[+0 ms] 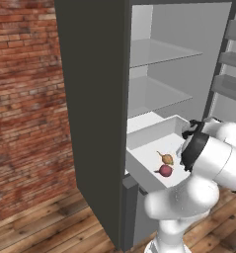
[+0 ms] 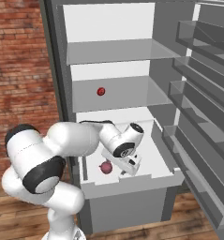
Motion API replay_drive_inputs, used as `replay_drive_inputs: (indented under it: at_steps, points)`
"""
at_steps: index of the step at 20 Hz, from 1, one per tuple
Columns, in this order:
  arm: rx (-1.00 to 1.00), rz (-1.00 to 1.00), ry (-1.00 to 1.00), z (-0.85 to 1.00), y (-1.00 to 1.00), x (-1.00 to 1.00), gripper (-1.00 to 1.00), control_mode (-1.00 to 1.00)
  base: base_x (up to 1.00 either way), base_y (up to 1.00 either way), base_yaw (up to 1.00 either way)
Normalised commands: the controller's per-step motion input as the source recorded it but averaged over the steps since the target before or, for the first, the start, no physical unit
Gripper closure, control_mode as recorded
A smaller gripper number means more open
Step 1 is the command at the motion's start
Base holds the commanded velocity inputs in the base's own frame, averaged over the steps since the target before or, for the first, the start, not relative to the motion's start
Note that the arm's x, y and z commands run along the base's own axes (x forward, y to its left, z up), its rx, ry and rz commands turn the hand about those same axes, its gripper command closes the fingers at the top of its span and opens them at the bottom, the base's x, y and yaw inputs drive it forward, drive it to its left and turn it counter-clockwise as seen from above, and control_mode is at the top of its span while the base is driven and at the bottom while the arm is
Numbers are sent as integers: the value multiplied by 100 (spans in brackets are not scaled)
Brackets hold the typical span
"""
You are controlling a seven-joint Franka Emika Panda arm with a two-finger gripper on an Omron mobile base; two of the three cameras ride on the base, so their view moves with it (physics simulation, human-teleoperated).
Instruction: Place the onions inside the fridge drawer. Close the drawer after placing the vegetables.
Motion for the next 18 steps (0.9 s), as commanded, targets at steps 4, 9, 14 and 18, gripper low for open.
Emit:
replay_drive_inputs:
  at_steps: [4, 9, 14, 18]
  points:
    - [16, -23, 0, 0, -43, -68, -100, -100, 0, 0, 0]
    - [9, -19, 0, 14, -3, 0, -100, -100, 0, 0, 0]
    - [10, -18, 0, -2, -19, -32, -100, -100, 0, 0, 0]
    - [13, -19, -1, -6, -36, -64, -100, -100, 0, 0, 0]
